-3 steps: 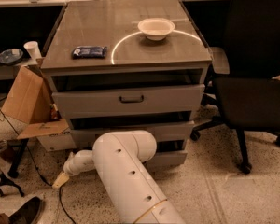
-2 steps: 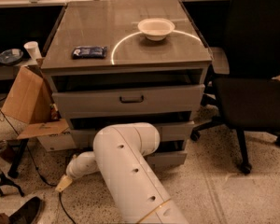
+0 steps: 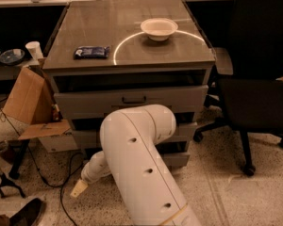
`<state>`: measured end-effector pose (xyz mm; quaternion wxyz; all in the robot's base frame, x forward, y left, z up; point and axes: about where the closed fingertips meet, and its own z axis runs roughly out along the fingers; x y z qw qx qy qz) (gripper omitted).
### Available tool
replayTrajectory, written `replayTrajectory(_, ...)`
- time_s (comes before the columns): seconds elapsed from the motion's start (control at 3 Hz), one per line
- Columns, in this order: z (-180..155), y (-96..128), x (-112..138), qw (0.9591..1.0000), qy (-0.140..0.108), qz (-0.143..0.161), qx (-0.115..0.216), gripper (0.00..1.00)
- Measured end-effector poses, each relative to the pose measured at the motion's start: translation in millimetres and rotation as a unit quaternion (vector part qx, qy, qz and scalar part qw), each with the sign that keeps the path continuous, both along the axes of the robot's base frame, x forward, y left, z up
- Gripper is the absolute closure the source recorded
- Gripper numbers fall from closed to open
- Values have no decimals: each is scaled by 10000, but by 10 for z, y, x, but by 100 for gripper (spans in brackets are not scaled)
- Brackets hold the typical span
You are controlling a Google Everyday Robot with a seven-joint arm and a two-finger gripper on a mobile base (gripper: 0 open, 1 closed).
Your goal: Close bottom drawer
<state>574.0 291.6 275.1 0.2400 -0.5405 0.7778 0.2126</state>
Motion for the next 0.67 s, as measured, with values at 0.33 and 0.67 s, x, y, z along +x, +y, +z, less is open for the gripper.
replayTrajectory(0.33, 152, -350, -109, 9994, 240, 59, -223, 0)
replayTrajectory(0.67, 152, -350, -109, 9994, 240, 59, -223, 0)
